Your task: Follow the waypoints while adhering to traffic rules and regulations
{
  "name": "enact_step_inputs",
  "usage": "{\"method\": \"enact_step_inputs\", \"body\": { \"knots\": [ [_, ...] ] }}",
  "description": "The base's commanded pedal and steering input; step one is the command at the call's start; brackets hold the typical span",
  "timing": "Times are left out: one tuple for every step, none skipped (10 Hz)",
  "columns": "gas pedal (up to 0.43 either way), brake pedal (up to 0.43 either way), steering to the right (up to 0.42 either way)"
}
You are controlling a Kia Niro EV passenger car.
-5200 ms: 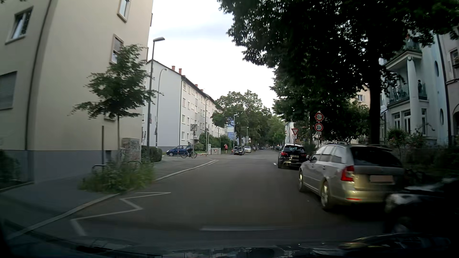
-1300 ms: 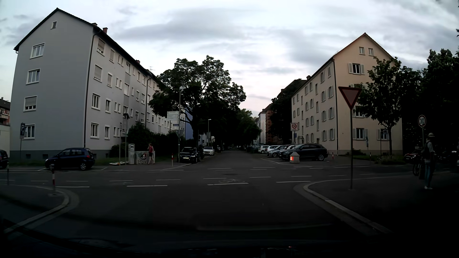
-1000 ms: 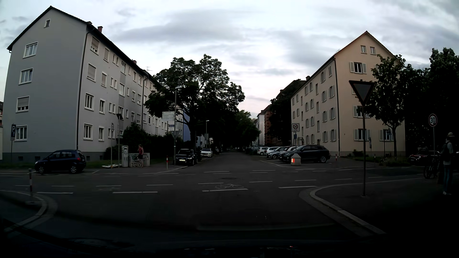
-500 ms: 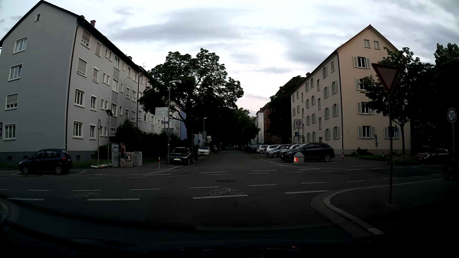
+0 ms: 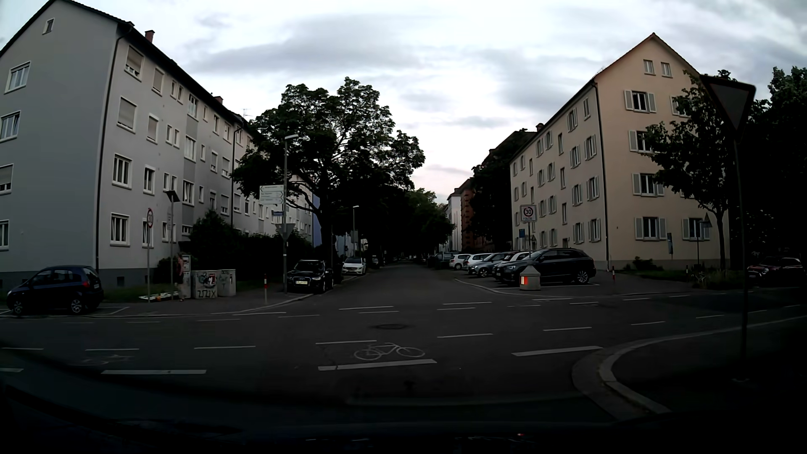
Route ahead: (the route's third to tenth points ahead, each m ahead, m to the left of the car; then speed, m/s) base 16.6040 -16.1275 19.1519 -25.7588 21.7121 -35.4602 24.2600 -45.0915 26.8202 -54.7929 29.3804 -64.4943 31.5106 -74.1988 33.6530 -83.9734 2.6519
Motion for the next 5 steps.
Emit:
{"method": "enact_step_inputs", "body": {
  "knots": [
    [0.0,0.055,0.016],
    [0.0,0.055,0.018],
    [0.0,0.061,0.018],
    [0.0,0.079,0.015],
    [0.0,0.091,0.014]
  ]
}}
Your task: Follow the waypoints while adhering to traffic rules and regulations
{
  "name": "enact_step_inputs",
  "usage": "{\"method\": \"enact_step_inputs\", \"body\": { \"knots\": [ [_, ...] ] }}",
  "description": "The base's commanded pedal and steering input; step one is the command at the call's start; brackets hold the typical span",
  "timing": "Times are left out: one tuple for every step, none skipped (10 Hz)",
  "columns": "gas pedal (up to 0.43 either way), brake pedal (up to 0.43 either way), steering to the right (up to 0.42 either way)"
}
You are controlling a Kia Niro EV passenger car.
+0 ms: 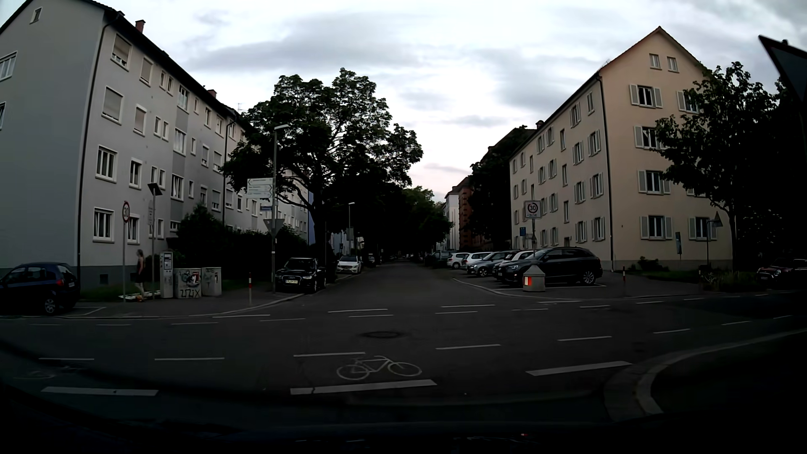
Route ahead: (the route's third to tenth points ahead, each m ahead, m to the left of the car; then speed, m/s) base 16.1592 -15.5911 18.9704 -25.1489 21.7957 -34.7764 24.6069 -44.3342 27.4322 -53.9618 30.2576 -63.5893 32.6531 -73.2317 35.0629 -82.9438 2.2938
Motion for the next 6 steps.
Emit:
{"method": "enact_step_inputs", "body": {
  "knots": [
    [0.0,0.098,0.017],
    [0.0,0.11,0.02],
    [0.0,0.11,0.023],
    [0.0,0.122,0.024],
    [0.0,0.122,0.023],
    [0.0,0.122,0.023]
  ]
}}
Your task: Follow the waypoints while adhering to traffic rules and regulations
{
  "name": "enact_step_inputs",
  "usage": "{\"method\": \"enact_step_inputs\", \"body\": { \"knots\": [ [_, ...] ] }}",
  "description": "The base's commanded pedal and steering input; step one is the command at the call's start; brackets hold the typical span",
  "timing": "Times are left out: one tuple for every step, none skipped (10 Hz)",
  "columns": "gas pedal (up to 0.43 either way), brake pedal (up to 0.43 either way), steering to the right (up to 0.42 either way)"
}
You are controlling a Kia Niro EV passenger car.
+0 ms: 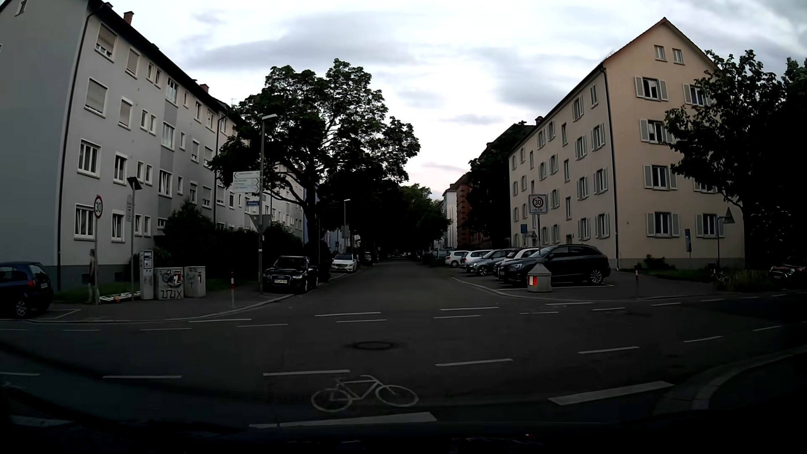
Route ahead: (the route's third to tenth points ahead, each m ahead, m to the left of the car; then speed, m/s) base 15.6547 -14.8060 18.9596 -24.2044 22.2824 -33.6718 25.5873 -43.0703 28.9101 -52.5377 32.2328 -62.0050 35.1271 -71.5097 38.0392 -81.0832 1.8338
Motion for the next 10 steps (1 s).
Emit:
{"method": "enact_step_inputs", "body": {
  "knots": [
    [0.0,0.116,0.023],
    [0.0,0.11,0.023],
    [0.0,0.11,0.024],
    [0.0,0.104,0.024],
    [0.0,0.104,0.024],
    [0.0,0.098,0.024],
    [0.0,0.098,0.024],
    [0.0,0.091,0.025],
    [0.0,0.098,0.026],
    [0.0,0.098,0.028]
  ]
}}
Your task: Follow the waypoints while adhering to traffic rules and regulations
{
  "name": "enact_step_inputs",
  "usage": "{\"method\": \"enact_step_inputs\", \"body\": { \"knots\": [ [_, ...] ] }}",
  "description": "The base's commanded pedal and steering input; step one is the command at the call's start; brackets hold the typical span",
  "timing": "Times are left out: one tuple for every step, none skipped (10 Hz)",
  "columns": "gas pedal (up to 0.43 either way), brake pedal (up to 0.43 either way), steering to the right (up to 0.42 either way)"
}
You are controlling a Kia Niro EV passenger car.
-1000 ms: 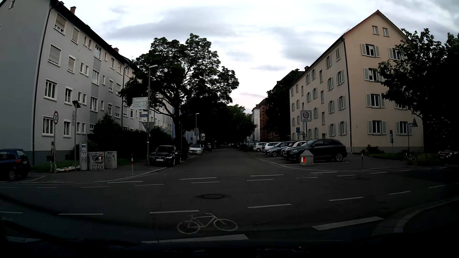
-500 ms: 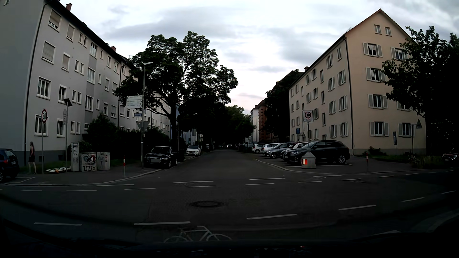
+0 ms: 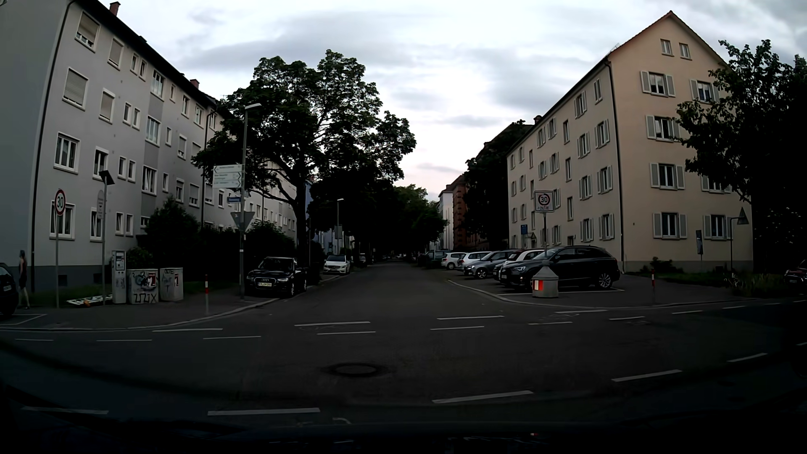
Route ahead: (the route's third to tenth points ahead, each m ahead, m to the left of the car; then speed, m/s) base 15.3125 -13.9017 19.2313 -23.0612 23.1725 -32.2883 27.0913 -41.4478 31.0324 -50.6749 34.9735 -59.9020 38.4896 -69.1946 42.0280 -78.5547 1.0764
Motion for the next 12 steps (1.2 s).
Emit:
{"method": "enact_step_inputs", "body": {
  "knots": [
    [0.0,0.098,0.031],
    [0.0,0.116,0.035],
    [0.0,0.128,0.039],
    [0.0,0.128,0.041],
    [0.0,0.116,0.041],
    [0.0,0.116,0.041],
    [0.0,0.128,0.041],
    [0.0,0.134,0.041],
    [0.0,0.134,0.042],
    [0.0,0.134,0.043],
    [0.0,0.134,0.043],
    [0.0,0.134,0.044]
  ]
}}
